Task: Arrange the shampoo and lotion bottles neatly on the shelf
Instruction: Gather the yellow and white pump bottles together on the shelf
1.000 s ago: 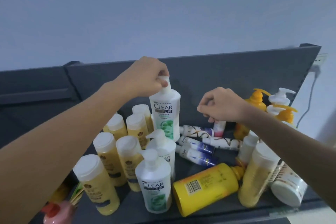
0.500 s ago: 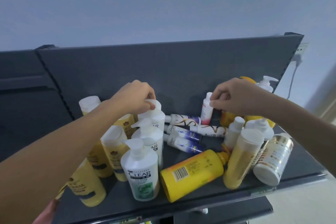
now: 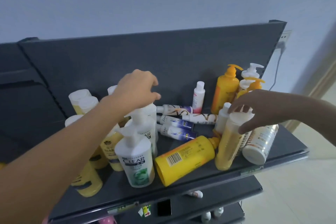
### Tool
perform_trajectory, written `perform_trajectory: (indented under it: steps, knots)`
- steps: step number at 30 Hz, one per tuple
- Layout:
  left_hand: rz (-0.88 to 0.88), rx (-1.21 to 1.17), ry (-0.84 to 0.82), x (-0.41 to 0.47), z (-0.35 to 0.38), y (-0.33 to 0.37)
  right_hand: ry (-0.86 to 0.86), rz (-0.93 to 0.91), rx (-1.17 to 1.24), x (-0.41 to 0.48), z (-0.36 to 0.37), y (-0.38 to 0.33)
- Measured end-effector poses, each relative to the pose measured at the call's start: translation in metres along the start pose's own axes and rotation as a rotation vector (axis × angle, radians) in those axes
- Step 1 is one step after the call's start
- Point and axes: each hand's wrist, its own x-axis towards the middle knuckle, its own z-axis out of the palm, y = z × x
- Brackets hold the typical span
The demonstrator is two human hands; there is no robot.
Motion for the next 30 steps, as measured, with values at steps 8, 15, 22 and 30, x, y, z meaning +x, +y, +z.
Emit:
perform_trajectory:
  steps: [8,15,22,30]
  knots:
    - [0.13,-0.05,-0.397,-0.037,0.106,0.14,0.099,-0.139,-0.024,0.003,0.005,0.017]
    - [0.072,0.202,-0.514,-0.03,0.164,0.167,0.204,-0.199,0.019,0.002,0.011,0.024]
    - [-0.042,0.068,-0.399,-0.027,0.14,0.16,0.191,-0.214,-0.009,-0.001,0.009,0.021]
    - [-0.157,-0.143,-0.101,-0.027,0.079,0.135,0.188,-0.18,-0.004,-0.011,-0.006,0.014]
